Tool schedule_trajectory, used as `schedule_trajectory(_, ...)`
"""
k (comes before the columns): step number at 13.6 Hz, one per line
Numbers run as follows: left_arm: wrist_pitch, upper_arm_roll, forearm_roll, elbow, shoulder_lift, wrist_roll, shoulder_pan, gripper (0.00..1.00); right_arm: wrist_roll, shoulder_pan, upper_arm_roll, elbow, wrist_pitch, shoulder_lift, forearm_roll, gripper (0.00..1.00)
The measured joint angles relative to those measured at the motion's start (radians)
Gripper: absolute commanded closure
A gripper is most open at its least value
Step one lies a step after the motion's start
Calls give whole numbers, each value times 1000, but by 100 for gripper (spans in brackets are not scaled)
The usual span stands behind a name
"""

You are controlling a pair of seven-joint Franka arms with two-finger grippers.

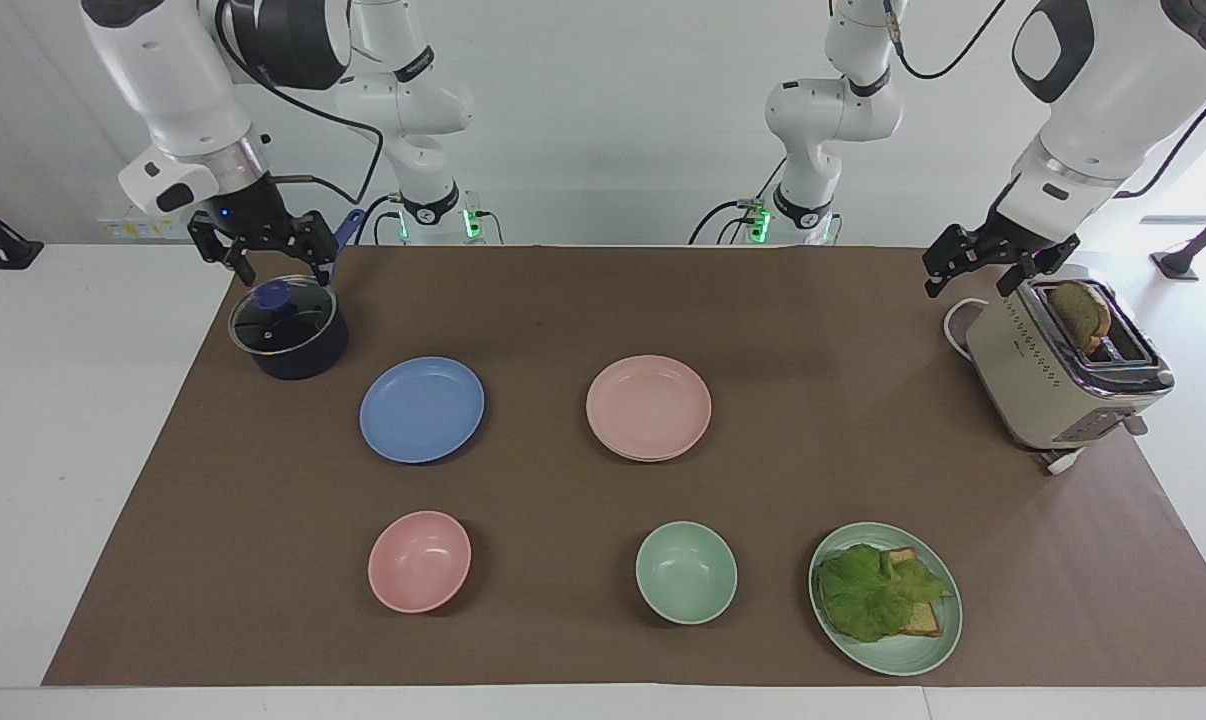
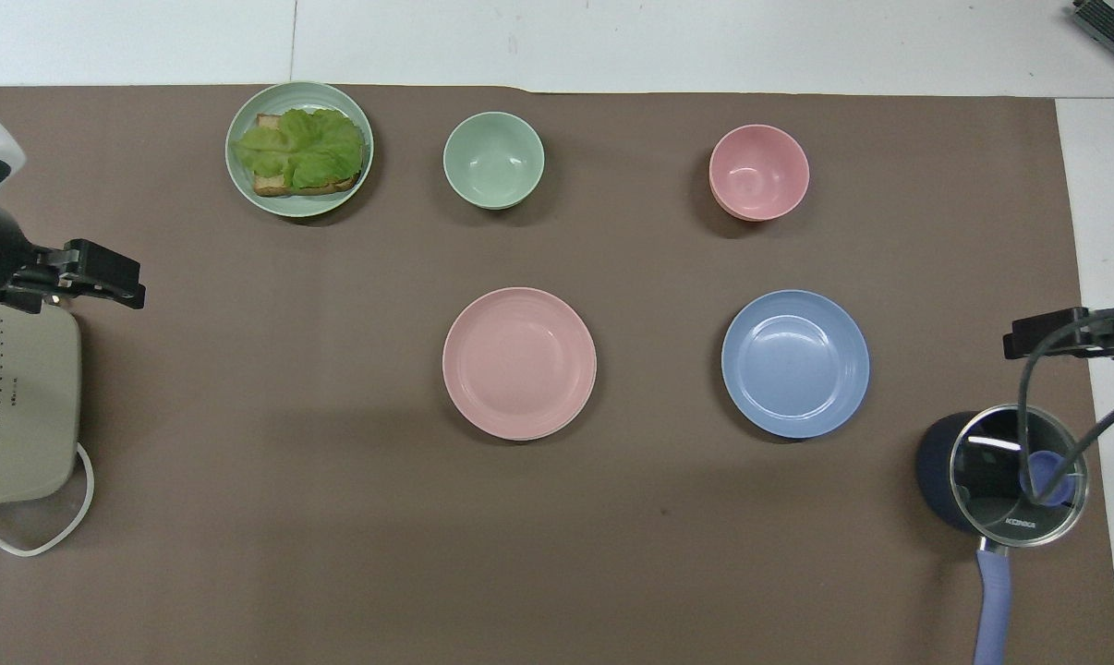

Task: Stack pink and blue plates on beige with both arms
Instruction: 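Reach the right gripper to the blue plate's edge and grasp it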

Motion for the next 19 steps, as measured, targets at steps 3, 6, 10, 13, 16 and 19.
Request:
schedule_trajectory(3,0,2,1,-2,-3,0,1,0,-41,0,0,-75,142,94,0,0)
schedule_trajectory(6,0,2,1,-4,-3,0,1,0,-59,4,1,-145,297,186,0,0)
schedule_trajectory(10,0,2,1,-4,-3,0,1,0,-105,4,2,-235,437,244,0,0)
schedule_trajectory(13,0,2,1,-4,-3,0,1,0,-115,4,2,-292,494,258,21,0)
schedule_trajectory(16,0,2,1,-4,-3,0,1,0,-164,3,0,-315,534,275,75,36)
schedule_trajectory(19,0,2,1,-4,-3,0,1,0,-167,2,-1,-317,536,281,83,100)
